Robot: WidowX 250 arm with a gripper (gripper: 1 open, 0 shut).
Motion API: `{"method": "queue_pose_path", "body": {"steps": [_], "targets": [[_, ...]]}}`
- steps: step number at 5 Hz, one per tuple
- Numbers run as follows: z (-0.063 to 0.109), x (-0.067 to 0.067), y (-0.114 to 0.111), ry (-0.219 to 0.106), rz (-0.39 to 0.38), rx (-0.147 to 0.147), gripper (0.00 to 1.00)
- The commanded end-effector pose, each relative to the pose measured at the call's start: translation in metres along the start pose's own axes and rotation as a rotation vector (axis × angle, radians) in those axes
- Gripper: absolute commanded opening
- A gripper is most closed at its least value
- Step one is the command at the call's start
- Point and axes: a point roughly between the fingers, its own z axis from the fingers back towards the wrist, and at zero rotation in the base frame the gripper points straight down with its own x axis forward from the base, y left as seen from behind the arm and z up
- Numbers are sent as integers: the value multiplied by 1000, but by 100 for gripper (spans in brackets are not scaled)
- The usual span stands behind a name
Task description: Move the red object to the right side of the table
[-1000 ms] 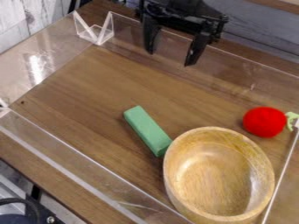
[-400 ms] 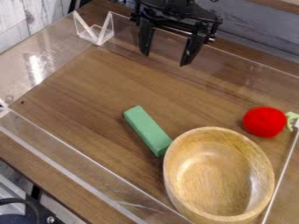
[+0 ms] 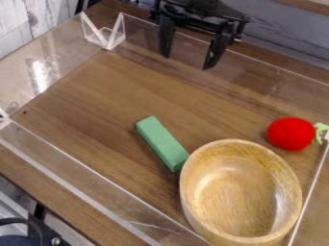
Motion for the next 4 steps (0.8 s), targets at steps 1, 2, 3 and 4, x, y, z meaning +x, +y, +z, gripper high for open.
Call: {"method": "queue_pose_path", "body": {"steps": [1, 2, 3, 4], "targets": [[7, 11, 4, -15, 14, -9, 100], [2, 15, 9, 20, 28, -4, 100], [2, 6, 11, 46, 50, -1, 100], [4, -2, 11, 55, 71, 3, 100]]}}
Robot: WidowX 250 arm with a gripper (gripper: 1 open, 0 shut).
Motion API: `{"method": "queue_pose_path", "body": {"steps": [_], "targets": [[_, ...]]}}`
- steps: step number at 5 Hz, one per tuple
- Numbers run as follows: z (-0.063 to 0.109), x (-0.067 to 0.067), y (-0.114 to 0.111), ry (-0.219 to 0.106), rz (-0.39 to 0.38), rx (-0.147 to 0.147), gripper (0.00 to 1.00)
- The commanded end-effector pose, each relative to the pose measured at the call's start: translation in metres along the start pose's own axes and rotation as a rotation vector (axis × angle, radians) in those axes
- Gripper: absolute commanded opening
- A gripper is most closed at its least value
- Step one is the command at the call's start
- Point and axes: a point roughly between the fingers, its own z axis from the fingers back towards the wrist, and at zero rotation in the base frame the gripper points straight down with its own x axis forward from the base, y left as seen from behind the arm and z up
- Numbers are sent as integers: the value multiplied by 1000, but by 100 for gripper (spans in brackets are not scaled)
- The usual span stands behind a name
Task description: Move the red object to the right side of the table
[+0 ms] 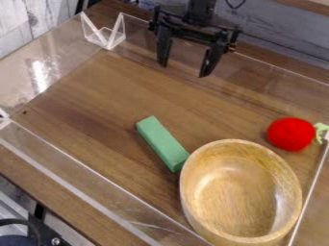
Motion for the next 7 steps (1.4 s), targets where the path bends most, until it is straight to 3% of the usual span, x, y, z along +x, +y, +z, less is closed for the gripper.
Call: {"method": "queue_pose_path", "body": {"steps": [1, 2, 3, 6, 7], "targets": [[32, -9, 8, -60, -25, -44, 100], [41, -17, 15, -65, -71, -47, 100], [37, -21, 14, -39, -73, -52, 100], [21, -14, 3, -5, -57, -87, 100], [20, -6, 3, -8, -46, -98, 100]]}}
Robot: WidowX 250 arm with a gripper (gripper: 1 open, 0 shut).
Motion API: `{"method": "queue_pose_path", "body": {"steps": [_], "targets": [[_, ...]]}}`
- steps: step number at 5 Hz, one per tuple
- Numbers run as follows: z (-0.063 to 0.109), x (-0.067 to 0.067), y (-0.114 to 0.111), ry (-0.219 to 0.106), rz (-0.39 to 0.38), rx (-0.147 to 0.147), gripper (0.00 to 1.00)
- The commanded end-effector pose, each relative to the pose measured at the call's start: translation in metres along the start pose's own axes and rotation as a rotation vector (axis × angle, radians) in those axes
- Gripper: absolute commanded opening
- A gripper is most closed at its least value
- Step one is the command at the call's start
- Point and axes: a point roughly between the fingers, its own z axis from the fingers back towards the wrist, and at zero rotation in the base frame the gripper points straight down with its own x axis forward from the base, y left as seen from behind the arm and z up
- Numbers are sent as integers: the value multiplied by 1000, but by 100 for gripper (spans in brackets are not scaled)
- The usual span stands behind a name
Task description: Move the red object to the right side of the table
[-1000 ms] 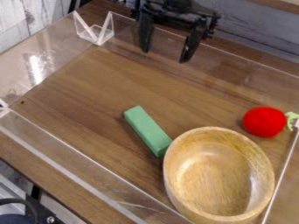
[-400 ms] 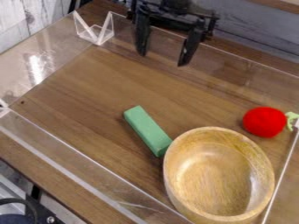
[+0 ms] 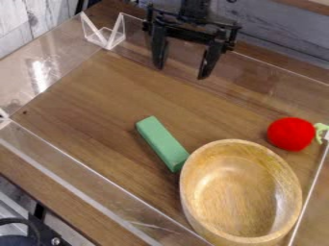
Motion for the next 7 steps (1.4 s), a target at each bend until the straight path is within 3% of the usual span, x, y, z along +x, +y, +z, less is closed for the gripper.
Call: {"method": "queue_pose_path", "body": {"steps": [1, 2, 4, 6, 7], "targets": [[20, 14, -12, -68, -46, -26, 100], [23, 9, -27, -79, -89, 3, 100], [0, -5, -32, -80, -119, 42, 100], [20, -11, -12, -99, -157, 20, 100], [15, -5, -7, -96, -128, 1, 100]]}}
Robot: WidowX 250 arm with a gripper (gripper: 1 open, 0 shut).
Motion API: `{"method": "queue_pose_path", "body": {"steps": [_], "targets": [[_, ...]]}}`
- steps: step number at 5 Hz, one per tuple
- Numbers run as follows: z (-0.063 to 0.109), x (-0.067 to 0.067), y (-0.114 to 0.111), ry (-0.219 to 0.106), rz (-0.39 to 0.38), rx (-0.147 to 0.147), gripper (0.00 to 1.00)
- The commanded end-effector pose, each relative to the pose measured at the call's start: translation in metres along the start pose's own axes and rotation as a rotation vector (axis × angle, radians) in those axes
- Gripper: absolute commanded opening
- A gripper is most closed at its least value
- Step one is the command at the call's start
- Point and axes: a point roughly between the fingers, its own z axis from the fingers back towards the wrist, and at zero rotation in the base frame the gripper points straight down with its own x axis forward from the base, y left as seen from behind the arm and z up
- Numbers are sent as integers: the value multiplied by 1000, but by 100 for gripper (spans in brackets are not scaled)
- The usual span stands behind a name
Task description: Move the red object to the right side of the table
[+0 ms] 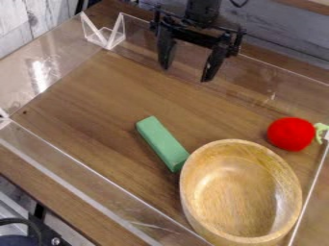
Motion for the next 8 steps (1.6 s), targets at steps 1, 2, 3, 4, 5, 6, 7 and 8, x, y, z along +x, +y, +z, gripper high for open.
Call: {"method": "queue_pose_path", "body": {"steps": [1, 2, 3, 4, 5, 6, 7, 8], "targets": [[12, 1, -10, -49, 32, -35, 100], [10, 4, -20, -47, 49, -44, 0], [10, 10, -18, -67, 32, -25, 100], [12, 12, -16, -75, 12, -10, 100], [15, 15, -15, -87, 3, -5, 100], [15, 13, -15, -88, 8, -6, 100], [1, 8, -20, -73, -5, 0, 100], [-12, 3, -26, -75, -4, 0, 100]]}}
